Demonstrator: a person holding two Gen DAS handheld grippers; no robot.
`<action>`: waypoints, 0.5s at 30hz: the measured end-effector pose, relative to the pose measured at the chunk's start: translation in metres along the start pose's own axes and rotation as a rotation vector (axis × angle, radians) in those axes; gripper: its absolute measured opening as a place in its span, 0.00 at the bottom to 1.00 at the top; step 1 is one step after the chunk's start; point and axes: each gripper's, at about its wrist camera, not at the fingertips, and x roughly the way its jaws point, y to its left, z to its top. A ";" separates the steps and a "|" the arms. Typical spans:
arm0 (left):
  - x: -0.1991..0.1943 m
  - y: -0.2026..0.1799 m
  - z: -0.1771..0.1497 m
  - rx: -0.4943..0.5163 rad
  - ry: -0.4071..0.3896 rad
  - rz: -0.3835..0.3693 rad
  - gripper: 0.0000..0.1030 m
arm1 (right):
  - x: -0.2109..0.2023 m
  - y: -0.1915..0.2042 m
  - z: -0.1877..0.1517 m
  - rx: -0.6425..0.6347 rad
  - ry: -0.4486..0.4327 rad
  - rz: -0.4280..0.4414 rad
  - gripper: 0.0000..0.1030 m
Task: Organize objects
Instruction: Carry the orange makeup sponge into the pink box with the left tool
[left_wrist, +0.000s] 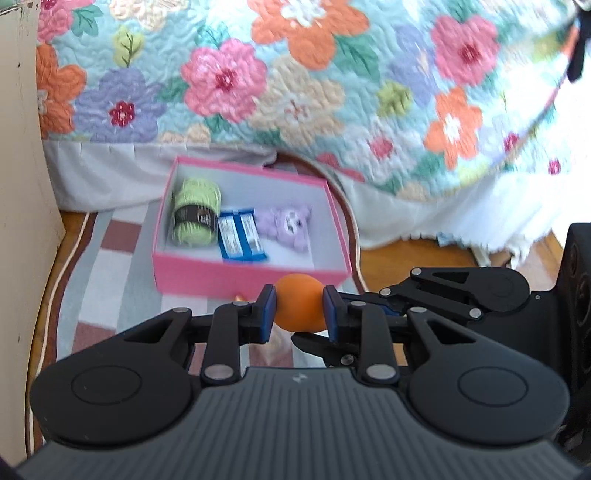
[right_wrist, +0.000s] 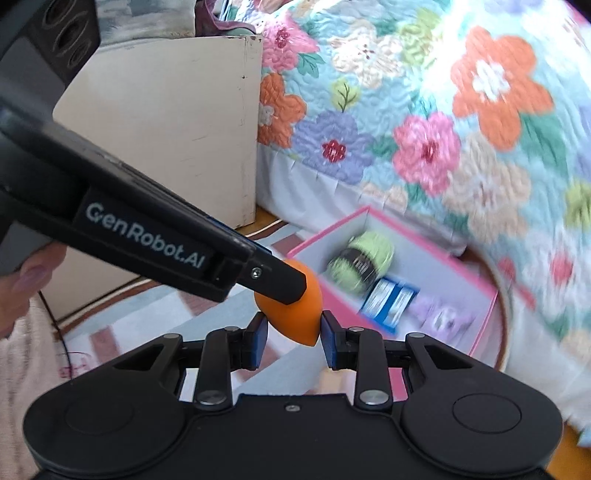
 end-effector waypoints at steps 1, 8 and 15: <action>0.003 0.004 0.007 -0.013 -0.005 -0.006 0.25 | 0.006 -0.006 0.012 -0.009 0.015 -0.001 0.34; 0.055 0.034 0.062 -0.080 -0.027 -0.017 0.25 | 0.061 -0.060 0.056 0.100 0.084 0.034 0.34; 0.143 0.061 0.084 -0.087 0.017 0.012 0.24 | 0.136 -0.116 0.047 0.333 0.132 0.067 0.34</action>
